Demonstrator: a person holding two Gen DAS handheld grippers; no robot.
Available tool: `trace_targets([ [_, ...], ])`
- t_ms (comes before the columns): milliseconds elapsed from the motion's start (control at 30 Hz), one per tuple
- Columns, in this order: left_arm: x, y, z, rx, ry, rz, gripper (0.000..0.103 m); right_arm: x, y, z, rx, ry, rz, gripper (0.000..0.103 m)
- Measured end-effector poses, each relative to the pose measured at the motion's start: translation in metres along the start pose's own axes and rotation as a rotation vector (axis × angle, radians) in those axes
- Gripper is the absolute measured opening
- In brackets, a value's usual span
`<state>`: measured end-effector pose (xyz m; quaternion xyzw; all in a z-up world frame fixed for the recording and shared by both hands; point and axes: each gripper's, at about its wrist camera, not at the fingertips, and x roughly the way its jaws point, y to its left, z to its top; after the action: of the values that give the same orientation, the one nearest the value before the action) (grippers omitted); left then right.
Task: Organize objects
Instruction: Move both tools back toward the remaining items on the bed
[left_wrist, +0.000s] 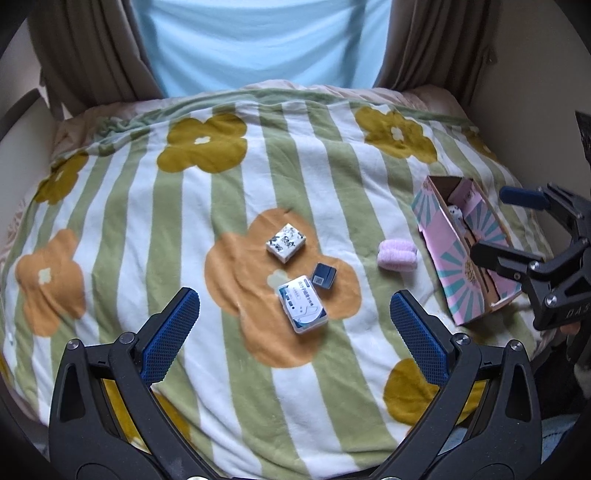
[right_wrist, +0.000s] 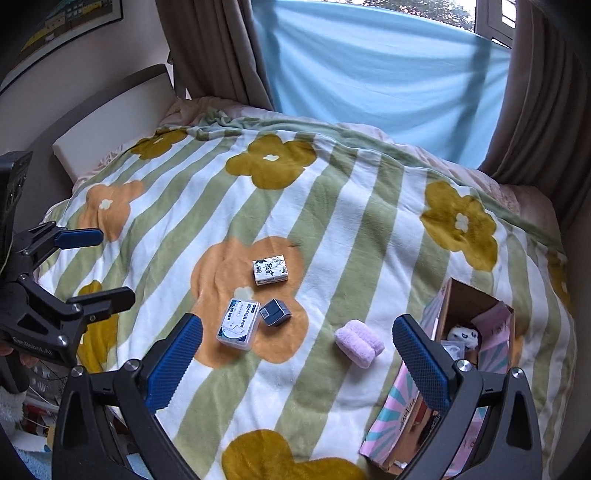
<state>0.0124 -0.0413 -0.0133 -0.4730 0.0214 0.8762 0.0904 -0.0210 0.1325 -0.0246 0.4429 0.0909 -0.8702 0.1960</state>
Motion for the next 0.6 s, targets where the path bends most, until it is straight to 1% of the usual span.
trace_targets([
  [167,0.034,0.0,-0.012,0.1,0.016,-0.021,0.103,0.029,0.001,-0.005,-0.032,-0.009,0.019,0.102],
  [400,0.108,-0.001,-0.032,0.26,0.06,-0.081,0.103,0.095,0.007,-0.022,-0.112,-0.006,0.025,0.102],
  [600,0.175,-0.002,-0.052,0.4,0.086,-0.132,0.103,0.159,0.013,-0.041,-0.182,0.019,0.023,0.095],
])
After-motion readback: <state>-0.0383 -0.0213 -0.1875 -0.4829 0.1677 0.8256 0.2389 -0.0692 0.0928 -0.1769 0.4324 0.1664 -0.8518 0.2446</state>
